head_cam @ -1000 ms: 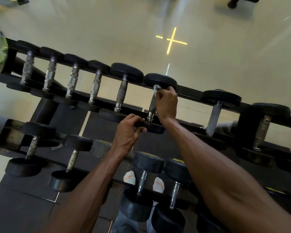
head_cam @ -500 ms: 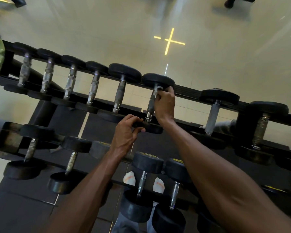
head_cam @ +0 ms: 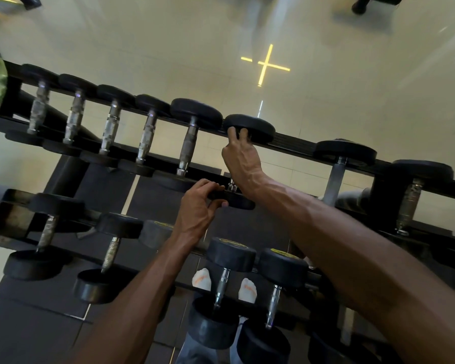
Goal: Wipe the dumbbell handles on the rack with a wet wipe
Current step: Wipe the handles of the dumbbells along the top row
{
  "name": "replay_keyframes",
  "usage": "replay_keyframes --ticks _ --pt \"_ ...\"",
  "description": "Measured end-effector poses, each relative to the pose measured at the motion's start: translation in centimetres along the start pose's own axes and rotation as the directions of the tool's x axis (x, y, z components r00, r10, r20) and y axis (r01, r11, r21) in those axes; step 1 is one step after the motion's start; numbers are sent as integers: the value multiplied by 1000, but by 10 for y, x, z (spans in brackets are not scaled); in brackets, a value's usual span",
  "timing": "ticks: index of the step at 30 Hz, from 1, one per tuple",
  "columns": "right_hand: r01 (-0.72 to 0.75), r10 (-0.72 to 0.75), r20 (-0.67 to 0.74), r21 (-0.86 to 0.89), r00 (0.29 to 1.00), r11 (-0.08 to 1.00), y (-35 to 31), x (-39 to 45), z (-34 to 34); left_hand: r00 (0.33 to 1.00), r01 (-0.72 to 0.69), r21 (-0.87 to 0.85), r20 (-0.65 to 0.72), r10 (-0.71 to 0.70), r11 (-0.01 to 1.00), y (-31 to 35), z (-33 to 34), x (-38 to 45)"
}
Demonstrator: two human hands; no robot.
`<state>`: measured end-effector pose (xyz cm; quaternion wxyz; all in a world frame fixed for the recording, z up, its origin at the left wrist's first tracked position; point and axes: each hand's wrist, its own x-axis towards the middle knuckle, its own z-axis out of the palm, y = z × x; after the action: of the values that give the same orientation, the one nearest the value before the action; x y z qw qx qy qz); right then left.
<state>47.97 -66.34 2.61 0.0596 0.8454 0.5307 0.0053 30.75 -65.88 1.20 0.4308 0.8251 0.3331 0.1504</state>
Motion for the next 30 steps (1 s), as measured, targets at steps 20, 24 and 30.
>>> replay_keyframes --ticks 20,24,30 --pt "-442 548 309 888 777 125 28 -45 26 999 -27 7 -17 27 1000 3 0 -4" --pt "-413 587 279 905 760 105 35 -32 22 999 -26 10 -18 27 1000 5 1 -4" --pt "-386 569 166 875 805 291 29 -29 20 999 -33 21 -19 33 999 3 0 -3"
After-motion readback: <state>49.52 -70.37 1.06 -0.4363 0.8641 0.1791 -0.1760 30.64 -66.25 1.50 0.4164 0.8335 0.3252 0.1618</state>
